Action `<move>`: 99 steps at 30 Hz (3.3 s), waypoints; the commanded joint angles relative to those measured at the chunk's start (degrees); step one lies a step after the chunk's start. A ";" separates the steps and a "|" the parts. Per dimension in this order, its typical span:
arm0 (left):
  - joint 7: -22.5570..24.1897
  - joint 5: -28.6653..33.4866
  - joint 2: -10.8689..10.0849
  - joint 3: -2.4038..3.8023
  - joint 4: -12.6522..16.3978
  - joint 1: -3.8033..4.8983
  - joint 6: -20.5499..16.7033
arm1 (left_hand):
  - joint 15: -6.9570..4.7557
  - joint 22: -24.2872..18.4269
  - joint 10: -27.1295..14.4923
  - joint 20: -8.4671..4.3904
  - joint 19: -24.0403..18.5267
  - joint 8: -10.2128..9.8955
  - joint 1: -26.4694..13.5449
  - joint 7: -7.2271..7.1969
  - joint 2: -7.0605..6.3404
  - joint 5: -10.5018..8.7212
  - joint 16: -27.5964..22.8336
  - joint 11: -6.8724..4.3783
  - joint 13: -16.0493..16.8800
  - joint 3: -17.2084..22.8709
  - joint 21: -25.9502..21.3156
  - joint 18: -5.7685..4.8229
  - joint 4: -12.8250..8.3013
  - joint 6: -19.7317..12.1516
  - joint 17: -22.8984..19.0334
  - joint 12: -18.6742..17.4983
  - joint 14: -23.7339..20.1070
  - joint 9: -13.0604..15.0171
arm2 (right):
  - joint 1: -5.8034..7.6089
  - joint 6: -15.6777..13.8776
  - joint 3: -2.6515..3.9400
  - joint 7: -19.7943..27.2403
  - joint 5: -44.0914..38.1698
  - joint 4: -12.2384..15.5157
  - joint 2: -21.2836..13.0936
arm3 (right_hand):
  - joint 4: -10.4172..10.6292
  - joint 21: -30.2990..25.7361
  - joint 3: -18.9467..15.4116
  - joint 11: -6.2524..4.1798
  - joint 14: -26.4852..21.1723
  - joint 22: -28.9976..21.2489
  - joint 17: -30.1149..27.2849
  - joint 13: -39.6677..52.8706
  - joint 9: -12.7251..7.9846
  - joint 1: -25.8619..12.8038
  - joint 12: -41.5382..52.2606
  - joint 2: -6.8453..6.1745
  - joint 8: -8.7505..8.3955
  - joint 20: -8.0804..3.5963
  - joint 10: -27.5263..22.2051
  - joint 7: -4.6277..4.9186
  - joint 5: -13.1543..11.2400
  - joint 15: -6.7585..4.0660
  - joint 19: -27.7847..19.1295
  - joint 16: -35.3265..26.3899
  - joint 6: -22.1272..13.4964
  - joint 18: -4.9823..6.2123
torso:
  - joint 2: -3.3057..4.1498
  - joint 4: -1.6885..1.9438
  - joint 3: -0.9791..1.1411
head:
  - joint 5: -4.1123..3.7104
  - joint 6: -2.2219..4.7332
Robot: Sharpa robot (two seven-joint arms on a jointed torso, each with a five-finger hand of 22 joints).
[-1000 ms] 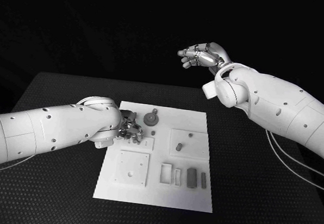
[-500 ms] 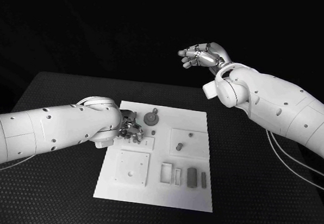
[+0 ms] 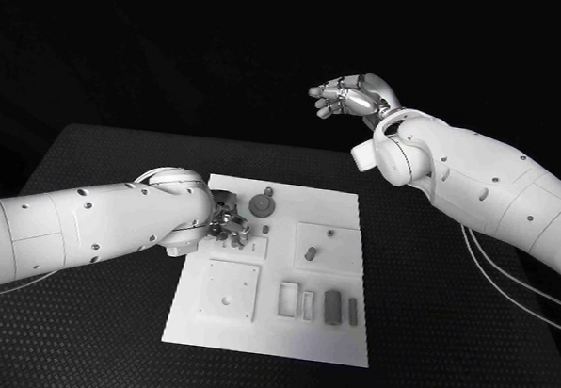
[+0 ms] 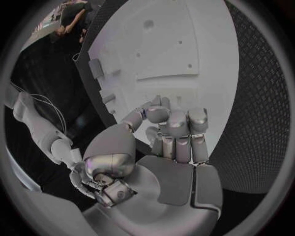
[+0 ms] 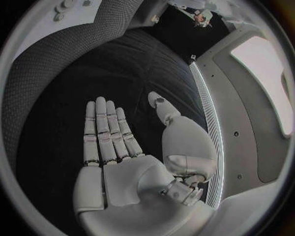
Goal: Assemble the parts on the task board
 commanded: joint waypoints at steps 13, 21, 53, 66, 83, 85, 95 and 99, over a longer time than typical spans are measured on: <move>-0.05 -2.71 0.52 -0.17 0.27 -0.66 1.53 | -1.93 0.27 -0.27 -5.77 -0.42 0.06 -0.59 -3.70 0.59 0.13 0.38 -0.59 -0.08 2.34 0.26 0.95 2.73 7.37 -0.20 0.33 0.77 0.27 | -0.13 0.90 0.02 0.39 -0.19 0.02 0.07 | 0.10 -0.46 -0.31 0.06 0.02 0.05 -0.07 -0.17 -0.10 0.11 -0.27 0.29 0.31 -0.05 0.51 1.51 0.37 0.43 -0.34 -0.43 -0.35 0.03 | 0.02 -0.03 -0.01 | -0.01 -0.17; -0.60 -4.27 0.47 -0.18 0.44 -0.71 2.44 | -1.96 0.27 -0.27 -5.78 -0.43 0.05 -0.62 -3.73 0.64 0.21 0.47 -0.62 -0.10 2.40 0.29 0.96 2.70 7.43 -0.25 0.38 0.77 0.36 | -0.31 0.95 0.02 0.40 -0.16 -0.06 0.06 | 0.12 -0.49 -0.34 0.06 0.02 0.06 -0.08 -0.23 -0.13 0.09 -0.28 0.31 0.32 -0.04 0.52 1.51 0.39 0.44 -0.35 -0.46 -0.35 0.04 | 0.00 0.02 -0.01 | 0.00 -0.40; -0.58 -4.20 0.11 -0.18 0.60 -0.85 3.32 | -2.07 0.28 -0.23 -5.80 -0.58 0.18 -0.97 -3.93 0.71 1.26 1.09 -0.80 -0.20 2.61 0.52 0.99 2.13 8.00 -0.59 0.75 0.67 1.05 | -0.58 1.26 0.02 0.39 -0.12 -0.06 0.16 | 0.13 -0.66 -0.44 0.10 -0.08 0.07 -0.10 -0.49 -0.21 0.11 -0.38 0.34 0.33 0.01 0.50 1.49 0.39 0.48 -0.47 -0.62 -0.38 0.05 | -0.01 0.03 -0.04 | 0.10 -0.51; -0.53 -4.01 -0.31 -0.17 0.74 -0.86 3.44 | -2.08 0.28 -0.25 -5.80 -0.62 0.18 -1.01 -3.95 0.73 1.29 1.15 -0.82 -0.24 2.65 0.54 0.99 2.05 8.04 -0.66 0.79 0.63 1.16 | -0.70 1.33 0.02 0.40 -0.12 -0.20 0.16 | 0.15 -0.76 -0.49 0.12 -0.15 0.07 -0.12 -0.62 -0.26 0.12 -0.42 0.38 0.33 0.04 0.48 1.50 0.38 0.51 -0.56 -0.72 -0.40 0.04 | -0.01 0.00 -0.02 | 0.24 -0.59; -0.79 -4.25 -0.32 -0.16 0.75 -0.88 3.17 | -2.09 0.26 -0.27 -5.81 -0.64 0.15 -1.01 -3.96 0.72 1.30 1.23 -0.83 -0.28 2.71 0.56 1.00 1.95 8.05 -0.75 0.82 0.60 1.26 | -0.77 1.30 0.02 0.44 -0.11 -0.16 0.09 | 0.17 -0.85 -0.53 0.13 -0.19 0.07 -0.13 -0.74 -0.31 0.12 -0.44 0.41 0.35 0.07 0.50 1.50 0.37 0.54 -0.62 -0.79 -0.41 0.04 | 0.00 0.01 -0.01 | 0.24 -0.47; -0.88 -4.26 -0.24 -0.16 0.69 -0.92 3.00 | -2.09 0.25 -0.29 -5.81 -0.64 0.13 -1.05 -3.95 0.73 1.19 1.24 -0.82 -0.30 2.70 0.57 1.00 1.99 8.03 -0.79 0.83 0.58 1.30 | -0.77 1.31 0.02 0.44 -0.10 -0.14 0.04 | 0.17 -0.86 -0.54 0.13 -0.20 0.07 -0.13 -0.76 -0.31 0.12 -0.44 0.41 0.35 0.07 0.50 1.50 0.36 0.54 -0.62 -0.80 -0.41 0.04 | 0.01 -0.01 -0.04 | 0.24 -0.45; -1.21 -4.93 -0.08 -0.17 0.67 -0.95 4.02 | -2.09 0.11 -0.31 -5.81 -0.66 -0.06 -1.48 -3.94 0.67 -0.09 1.47 -0.80 -0.48 2.56 0.60 1.00 2.63 8.02 -1.18 0.98 0.47 1.68 | -0.77 1.39 0.02 0.42 -0.07 -0.05 -0.05 | 0.19 -0.90 -0.57 0.14 -0.21 0.08 -0.13 -0.82 -0.34 0.11 -0.45 0.41 0.35 0.09 0.51 1.50 0.36 0.55 -0.65 -0.83 -0.41 0.05 | -0.01 -0.02 0.02 | 0.30 -0.50; -1.17 -6.22 0.03 -0.17 0.86 -0.96 3.80 | -2.08 0.07 -0.32 -5.79 -0.69 -0.09 -1.87 -3.95 0.47 -0.54 1.62 -0.81 -0.56 2.34 0.63 0.98 3.11 8.15 -1.34 1.06 0.45 1.86 | -0.77 1.42 0.02 0.40 -0.07 -0.09 -0.08 | 0.19 -0.92 -0.58 0.14 -0.21 0.08 -0.13 -0.84 -0.35 0.11 -0.46 0.40 0.35 0.09 0.51 1.50 0.37 0.55 -0.65 -0.84 -0.42 0.05 | 0.03 -0.04 0.03 | 0.31 -0.53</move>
